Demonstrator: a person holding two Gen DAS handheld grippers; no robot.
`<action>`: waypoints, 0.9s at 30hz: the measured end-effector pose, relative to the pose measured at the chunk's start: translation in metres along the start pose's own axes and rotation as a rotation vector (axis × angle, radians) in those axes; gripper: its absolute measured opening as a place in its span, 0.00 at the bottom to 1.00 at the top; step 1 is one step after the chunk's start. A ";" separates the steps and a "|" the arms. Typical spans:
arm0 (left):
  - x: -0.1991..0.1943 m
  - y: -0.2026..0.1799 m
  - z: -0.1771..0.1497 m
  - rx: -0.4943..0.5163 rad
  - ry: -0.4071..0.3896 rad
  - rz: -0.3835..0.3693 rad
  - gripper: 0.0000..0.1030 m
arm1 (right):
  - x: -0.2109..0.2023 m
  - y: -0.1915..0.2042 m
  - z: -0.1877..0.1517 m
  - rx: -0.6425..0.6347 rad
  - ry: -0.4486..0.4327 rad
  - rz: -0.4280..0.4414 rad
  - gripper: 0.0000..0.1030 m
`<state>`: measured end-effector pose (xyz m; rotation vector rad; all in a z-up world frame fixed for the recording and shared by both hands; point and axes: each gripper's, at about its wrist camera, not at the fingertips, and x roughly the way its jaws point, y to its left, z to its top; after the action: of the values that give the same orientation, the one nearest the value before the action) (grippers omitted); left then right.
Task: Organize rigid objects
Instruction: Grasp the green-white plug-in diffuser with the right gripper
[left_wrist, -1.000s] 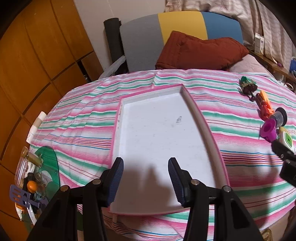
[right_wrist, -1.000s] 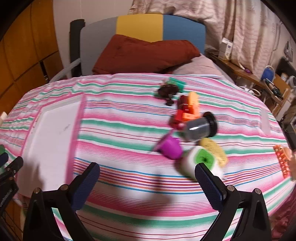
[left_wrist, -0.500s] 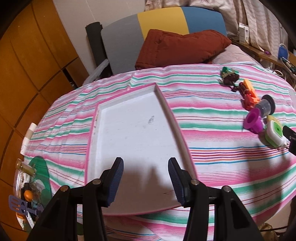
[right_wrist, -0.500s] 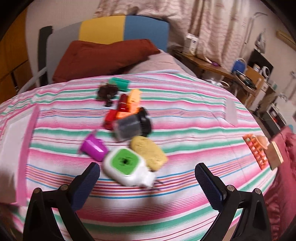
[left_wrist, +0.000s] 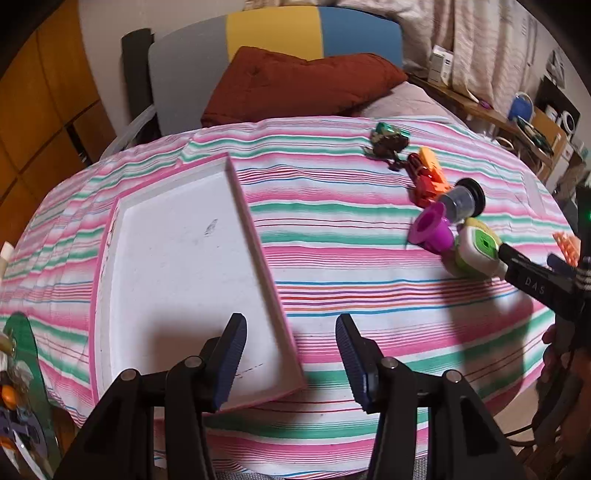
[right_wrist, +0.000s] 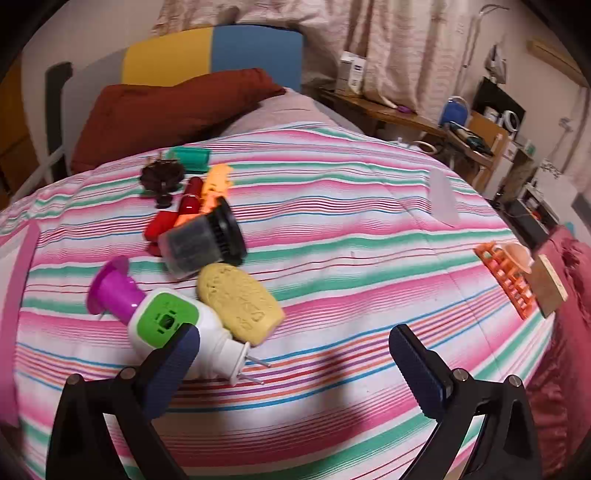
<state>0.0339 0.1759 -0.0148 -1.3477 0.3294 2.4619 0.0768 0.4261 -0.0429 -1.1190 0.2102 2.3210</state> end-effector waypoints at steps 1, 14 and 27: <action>0.000 -0.003 0.000 0.009 0.002 -0.002 0.49 | -0.003 0.000 0.001 -0.009 -0.008 0.051 1.00; 0.003 -0.023 0.005 0.070 -0.006 0.044 0.49 | 0.004 0.042 -0.013 -0.348 -0.041 0.300 0.58; 0.011 -0.036 0.006 0.093 0.017 0.039 0.49 | 0.052 -0.011 -0.002 0.215 0.310 0.694 0.53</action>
<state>0.0370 0.2126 -0.0231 -1.3362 0.4723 2.4359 0.0580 0.4554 -0.0830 -1.4489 1.0879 2.5829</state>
